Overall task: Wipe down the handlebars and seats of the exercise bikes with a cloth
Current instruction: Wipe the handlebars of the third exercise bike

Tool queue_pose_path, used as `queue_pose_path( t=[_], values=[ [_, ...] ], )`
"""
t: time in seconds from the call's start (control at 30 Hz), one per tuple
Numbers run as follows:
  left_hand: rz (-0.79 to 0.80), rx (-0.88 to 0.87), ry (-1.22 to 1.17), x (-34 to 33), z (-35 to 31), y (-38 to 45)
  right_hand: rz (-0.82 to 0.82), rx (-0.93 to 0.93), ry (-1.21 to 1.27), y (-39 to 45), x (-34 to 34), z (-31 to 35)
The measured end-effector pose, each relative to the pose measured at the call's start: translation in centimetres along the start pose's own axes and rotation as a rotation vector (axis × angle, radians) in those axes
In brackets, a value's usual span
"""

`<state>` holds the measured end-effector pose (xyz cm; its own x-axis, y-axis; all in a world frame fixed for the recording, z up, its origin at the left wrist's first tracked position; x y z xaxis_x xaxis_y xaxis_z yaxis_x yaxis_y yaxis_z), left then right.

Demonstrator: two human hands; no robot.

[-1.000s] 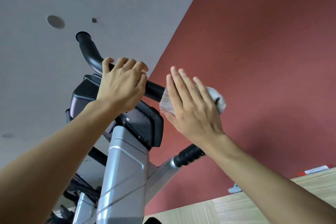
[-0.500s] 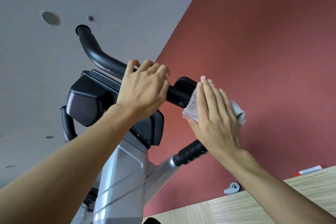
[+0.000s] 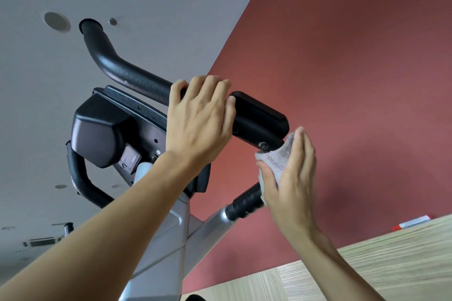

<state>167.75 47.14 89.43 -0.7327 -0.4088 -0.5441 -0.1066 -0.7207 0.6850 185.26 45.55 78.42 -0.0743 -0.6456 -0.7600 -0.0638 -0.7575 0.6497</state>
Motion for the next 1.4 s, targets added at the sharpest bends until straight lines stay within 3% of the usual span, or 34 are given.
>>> queue_pose_path(
  t=[0.17,0.43,0.6,0.87,1.03,1.13,1.23,1.4],
  values=[
    [-0.003,0.008,0.001,0.0,0.1,-0.1,0.111,0.344,-0.241,2.7,0.6,2.8],
    [-0.059,0.032,-0.170,1.2,3.0,-0.6,0.097,0.520,-0.099,6.2,1.4,8.0],
    [-0.053,0.024,-0.107,1.0,4.2,-0.9,0.170,0.443,-0.225,9.9,-2.1,10.0],
    [-0.045,0.006,-0.145,0.9,4.1,-0.4,0.162,0.512,-0.316,6.7,0.1,4.9],
    [0.026,-0.036,-0.318,1.4,5.3,-0.3,0.108,0.639,-0.403,7.6,-2.8,10.0],
    [-0.015,-0.012,-0.255,2.1,7.1,-0.3,0.085,0.734,-0.374,8.0,-4.1,12.0],
    [0.007,-0.005,-0.131,2.2,7.8,-0.4,0.063,0.764,-0.356,7.2,-2.4,9.7],
    [0.039,-0.019,-0.136,1.9,7.6,-0.4,0.034,0.694,-0.476,5.0,-0.4,5.9]
  ],
)
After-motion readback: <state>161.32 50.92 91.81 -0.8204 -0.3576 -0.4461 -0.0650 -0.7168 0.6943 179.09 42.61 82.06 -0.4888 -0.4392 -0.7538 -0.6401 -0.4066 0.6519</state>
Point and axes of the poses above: each hand's wrist, its own y-axis towards the middle knuckle, its own x-axis out of the back of the hand, z = x × y, the point moved 6 cm from there along y, towards the middle knuckle, and after that the axes turned 5 degrees about -z, right-handed, at the moved point
